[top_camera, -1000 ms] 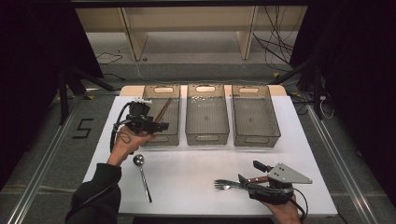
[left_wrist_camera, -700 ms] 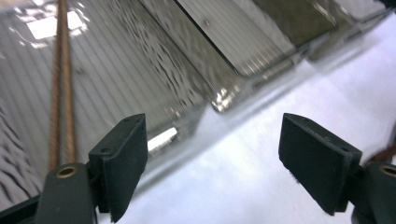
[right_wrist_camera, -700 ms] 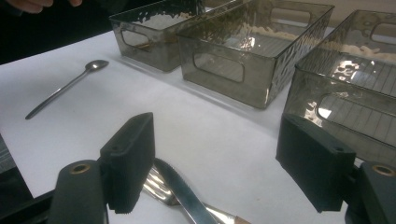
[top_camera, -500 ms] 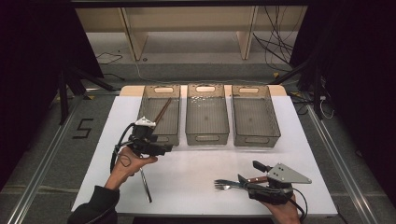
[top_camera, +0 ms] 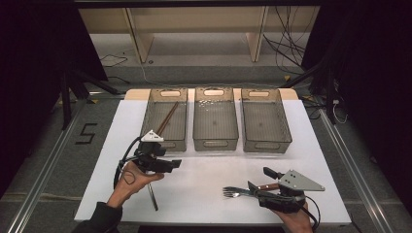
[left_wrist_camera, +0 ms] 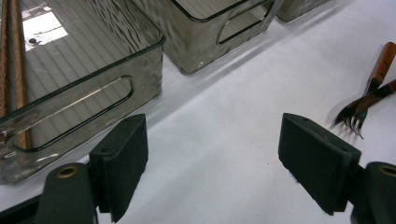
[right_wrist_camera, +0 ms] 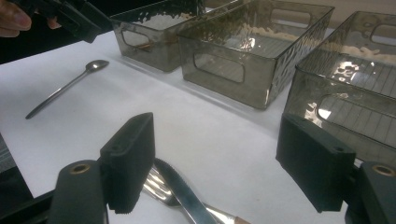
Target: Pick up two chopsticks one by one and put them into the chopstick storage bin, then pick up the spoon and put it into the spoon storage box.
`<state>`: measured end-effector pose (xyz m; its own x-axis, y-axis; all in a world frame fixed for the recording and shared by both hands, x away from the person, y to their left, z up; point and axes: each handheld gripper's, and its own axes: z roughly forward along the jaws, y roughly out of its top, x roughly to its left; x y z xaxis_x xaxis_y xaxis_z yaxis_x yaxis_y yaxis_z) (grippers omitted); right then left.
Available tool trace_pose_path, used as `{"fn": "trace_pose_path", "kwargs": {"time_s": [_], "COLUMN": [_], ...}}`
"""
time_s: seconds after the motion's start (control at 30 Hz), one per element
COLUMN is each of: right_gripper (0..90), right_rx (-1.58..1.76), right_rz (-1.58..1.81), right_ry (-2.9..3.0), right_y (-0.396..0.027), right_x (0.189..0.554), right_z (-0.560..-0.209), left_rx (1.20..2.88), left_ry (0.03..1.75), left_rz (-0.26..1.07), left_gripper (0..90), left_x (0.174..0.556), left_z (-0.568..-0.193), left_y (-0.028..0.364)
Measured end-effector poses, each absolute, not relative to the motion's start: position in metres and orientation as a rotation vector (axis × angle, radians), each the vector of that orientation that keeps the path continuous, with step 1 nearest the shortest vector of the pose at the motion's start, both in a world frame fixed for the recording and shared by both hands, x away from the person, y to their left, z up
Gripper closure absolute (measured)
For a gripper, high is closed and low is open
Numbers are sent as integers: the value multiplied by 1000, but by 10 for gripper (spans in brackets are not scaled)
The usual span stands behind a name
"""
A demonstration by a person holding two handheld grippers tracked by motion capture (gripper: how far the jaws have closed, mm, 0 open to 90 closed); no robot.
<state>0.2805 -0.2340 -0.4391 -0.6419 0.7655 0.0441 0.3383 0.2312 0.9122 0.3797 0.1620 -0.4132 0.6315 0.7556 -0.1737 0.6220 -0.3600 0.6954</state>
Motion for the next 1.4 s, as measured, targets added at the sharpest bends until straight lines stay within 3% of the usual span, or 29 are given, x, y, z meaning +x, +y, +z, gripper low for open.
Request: {"fn": "trace_pose_path", "kwargs": {"time_s": [1.23, 1.4], "right_gripper": [287, 287], "right_rx": [1007, 1008], "right_rz": [1391, 1393], "right_ry": [2097, 2100], "right_y": [-234, -236], "right_x": [280, 281], "right_z": [-440, -440], "left_rx": [2165, 2186], "left_ry": [1107, 1117], "left_rz": [200, 186], "left_gripper": [250, 319], "left_x": [338, 335], "left_z": [-449, -452], "left_y": [177, 178]}}
